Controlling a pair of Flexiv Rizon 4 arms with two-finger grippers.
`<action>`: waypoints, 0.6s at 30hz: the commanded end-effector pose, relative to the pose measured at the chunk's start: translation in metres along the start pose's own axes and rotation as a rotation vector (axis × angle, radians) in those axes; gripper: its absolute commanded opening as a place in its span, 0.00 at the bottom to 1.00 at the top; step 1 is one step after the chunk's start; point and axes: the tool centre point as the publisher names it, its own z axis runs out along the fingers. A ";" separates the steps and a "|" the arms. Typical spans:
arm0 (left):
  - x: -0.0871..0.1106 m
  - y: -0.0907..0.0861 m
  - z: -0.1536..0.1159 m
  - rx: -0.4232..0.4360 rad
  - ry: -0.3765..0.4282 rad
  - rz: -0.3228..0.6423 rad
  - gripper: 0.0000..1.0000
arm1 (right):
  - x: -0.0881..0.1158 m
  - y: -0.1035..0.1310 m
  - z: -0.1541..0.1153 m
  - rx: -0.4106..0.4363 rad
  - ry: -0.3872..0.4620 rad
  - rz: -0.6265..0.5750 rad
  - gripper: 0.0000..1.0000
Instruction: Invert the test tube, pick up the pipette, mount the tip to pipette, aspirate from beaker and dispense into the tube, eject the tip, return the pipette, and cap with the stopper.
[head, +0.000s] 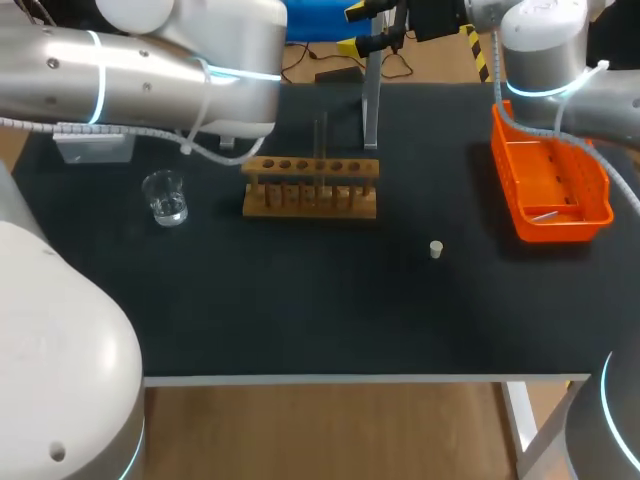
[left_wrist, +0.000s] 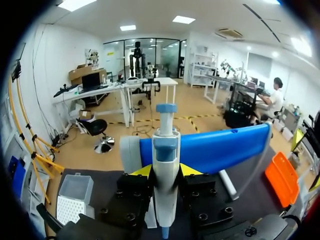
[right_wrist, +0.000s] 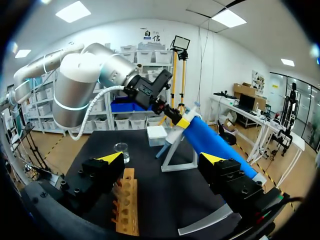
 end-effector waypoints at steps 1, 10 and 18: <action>0.000 -0.001 0.003 -0.008 0.006 -0.004 0.00 | -0.001 0.001 -0.001 0.004 0.004 0.001 1.00; 0.006 0.006 0.005 -0.012 0.021 -0.024 1.00 | -0.001 0.001 -0.001 0.004 0.004 0.001 1.00; 0.009 0.009 0.001 -0.007 0.035 -0.032 1.00 | -0.001 0.001 -0.001 0.004 0.004 0.001 1.00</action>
